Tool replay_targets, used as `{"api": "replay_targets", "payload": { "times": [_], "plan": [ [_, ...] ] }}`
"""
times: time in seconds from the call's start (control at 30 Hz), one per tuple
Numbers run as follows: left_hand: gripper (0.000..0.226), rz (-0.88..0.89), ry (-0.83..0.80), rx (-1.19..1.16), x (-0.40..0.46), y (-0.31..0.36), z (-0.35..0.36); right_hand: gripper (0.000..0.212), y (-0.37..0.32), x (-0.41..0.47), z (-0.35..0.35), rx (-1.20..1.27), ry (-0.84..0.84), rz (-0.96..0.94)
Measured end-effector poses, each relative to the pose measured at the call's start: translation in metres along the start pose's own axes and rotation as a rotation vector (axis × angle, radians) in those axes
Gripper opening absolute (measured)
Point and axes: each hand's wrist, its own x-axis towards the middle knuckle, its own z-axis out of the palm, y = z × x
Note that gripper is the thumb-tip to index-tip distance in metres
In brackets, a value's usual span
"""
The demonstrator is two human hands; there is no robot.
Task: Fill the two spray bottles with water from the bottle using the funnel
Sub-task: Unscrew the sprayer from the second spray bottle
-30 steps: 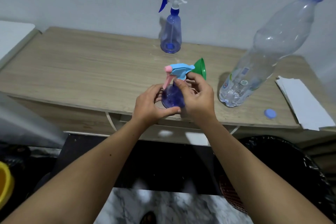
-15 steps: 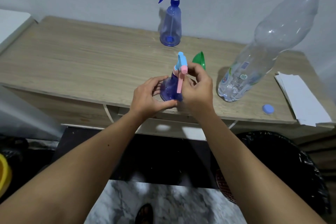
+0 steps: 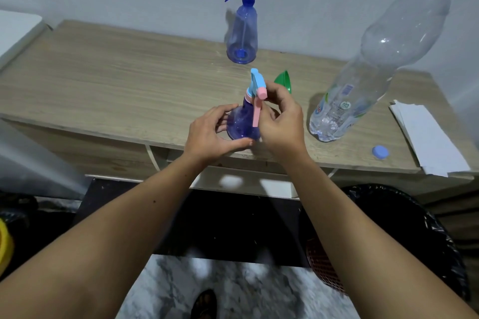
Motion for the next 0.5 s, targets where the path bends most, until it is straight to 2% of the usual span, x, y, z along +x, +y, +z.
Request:
{"api": "replay_targets", "payload": {
  "times": [0.13,0.33,0.5],
  "plan": [
    [0.091,0.003,0.014,0.006,0.0006,-0.0005,0.0011,0.033,-0.0011,0.0078,0.0046,0.008,0.044,0.017],
    [0.092,-0.013,0.008,-0.018,0.0013,-0.0012,0.0015,0.029,0.0003,0.0016,-0.0045,0.006,-0.048,-0.029],
    [0.090,-0.014,0.016,-0.024,0.0020,-0.0028,0.0029,0.035,0.0006,0.0076,0.0013,-0.015,-0.010,-0.002]
  ]
}}
